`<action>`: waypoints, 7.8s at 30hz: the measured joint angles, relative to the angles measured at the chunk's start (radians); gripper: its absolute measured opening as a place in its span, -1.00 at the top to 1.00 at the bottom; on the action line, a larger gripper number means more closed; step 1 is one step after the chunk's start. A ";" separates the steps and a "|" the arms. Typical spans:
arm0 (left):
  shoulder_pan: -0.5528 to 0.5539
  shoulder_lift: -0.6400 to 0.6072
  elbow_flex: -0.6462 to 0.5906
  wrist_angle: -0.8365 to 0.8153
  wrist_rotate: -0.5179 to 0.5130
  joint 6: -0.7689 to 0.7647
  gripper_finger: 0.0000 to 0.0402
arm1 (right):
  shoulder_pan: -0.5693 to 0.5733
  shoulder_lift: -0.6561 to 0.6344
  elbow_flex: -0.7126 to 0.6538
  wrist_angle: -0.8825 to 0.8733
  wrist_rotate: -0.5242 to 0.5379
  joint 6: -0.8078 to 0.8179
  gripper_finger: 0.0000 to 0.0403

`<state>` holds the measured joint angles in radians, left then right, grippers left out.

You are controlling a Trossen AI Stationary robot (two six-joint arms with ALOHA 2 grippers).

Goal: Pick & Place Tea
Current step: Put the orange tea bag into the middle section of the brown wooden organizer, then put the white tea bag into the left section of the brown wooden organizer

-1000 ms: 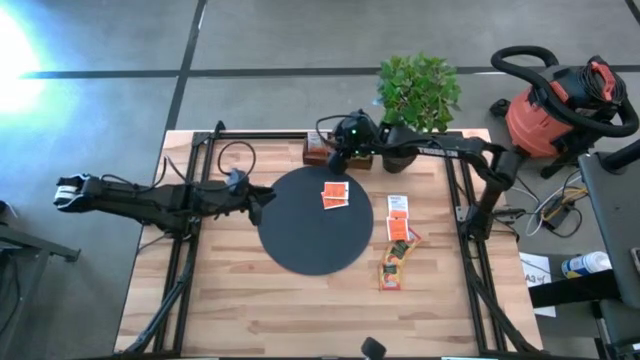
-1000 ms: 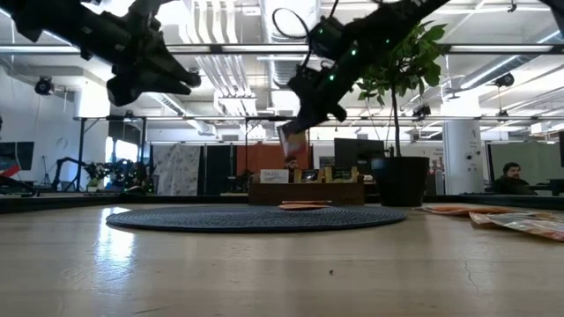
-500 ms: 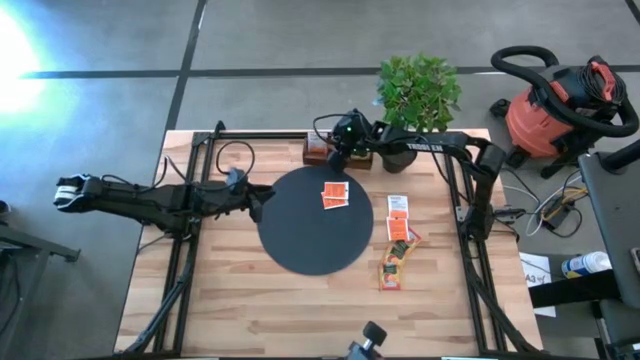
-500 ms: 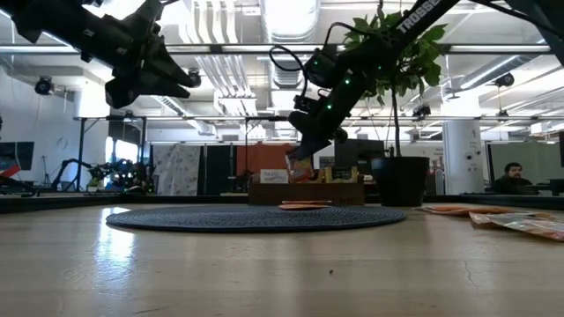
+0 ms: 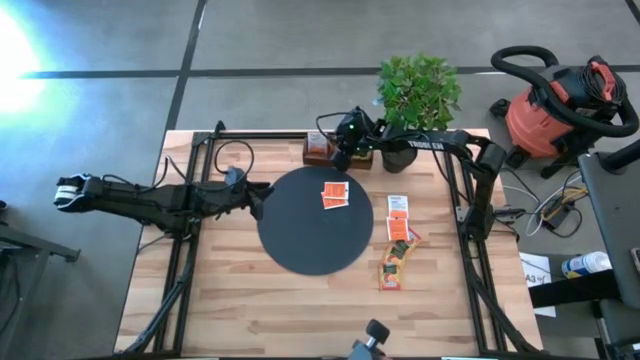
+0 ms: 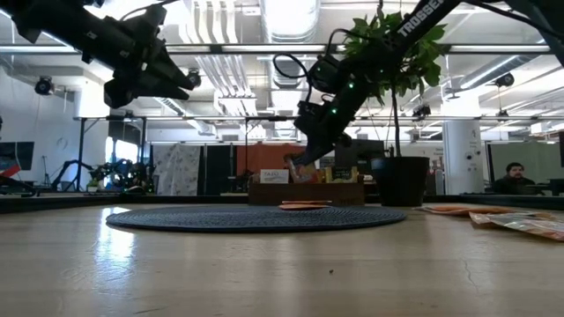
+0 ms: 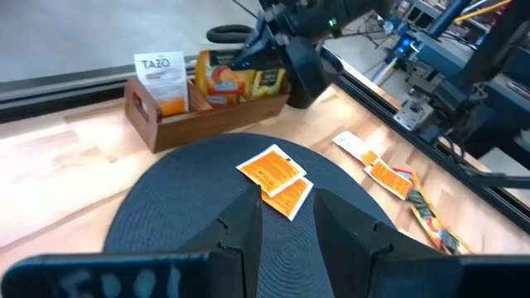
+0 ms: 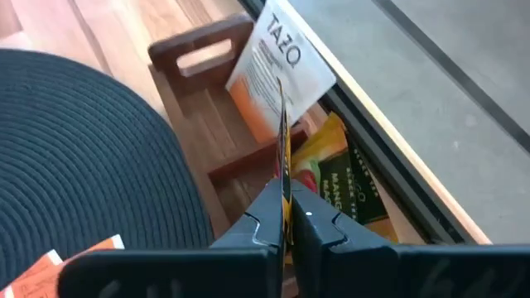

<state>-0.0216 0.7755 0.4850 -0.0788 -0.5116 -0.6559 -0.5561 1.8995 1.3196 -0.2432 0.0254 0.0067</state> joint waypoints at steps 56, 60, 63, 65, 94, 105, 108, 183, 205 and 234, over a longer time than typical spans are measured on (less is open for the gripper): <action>0.000 0.045 0.000 -0.010 0.023 -0.033 0.47 | 0.082 -0.043 0.143 -0.212 -0.152 -0.157 0.46; 0.000 0.106 0.000 0.013 0.024 -0.024 0.47 | 0.177 -0.043 0.144 -0.272 -0.223 -0.088 0.47; 0.001 0.165 0.000 0.077 0.024 0.013 0.47 | 0.249 -0.043 0.141 -0.347 -0.247 -0.047 0.48; 0.001 0.208 0.000 0.130 0.036 0.056 0.47 | 0.291 -0.043 0.139 -0.408 -0.256 -0.012 0.50; 0.001 0.529 0.001 0.427 0.288 0.192 0.47 | 0.830 -0.429 -0.336 -0.581 -0.048 0.823 0.59; 0.009 0.594 0.017 0.523 0.418 0.209 0.47 | 0.952 -0.600 -0.600 -0.316 0.008 1.303 0.53; 0.018 0.637 0.069 0.529 0.418 0.218 0.47 | 0.875 -0.590 -0.617 -0.223 0.094 1.293 0.50; 0.272 1.093 0.451 0.386 0.530 0.517 0.47 | 0.272 -0.162 -0.473 0.338 0.053 1.065 0.63; 0.291 0.937 0.446 0.201 0.521 0.544 0.47 | 0.272 -0.161 -0.473 0.358 0.015 1.070 0.60; 0.328 1.171 0.497 0.305 0.599 0.443 0.47 | 0.238 -0.098 -0.474 0.293 -0.003 1.116 0.15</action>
<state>0.3061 1.9469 0.9823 0.2261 0.0874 -0.2129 -0.3181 1.8012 0.8452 0.0495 0.0227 1.1222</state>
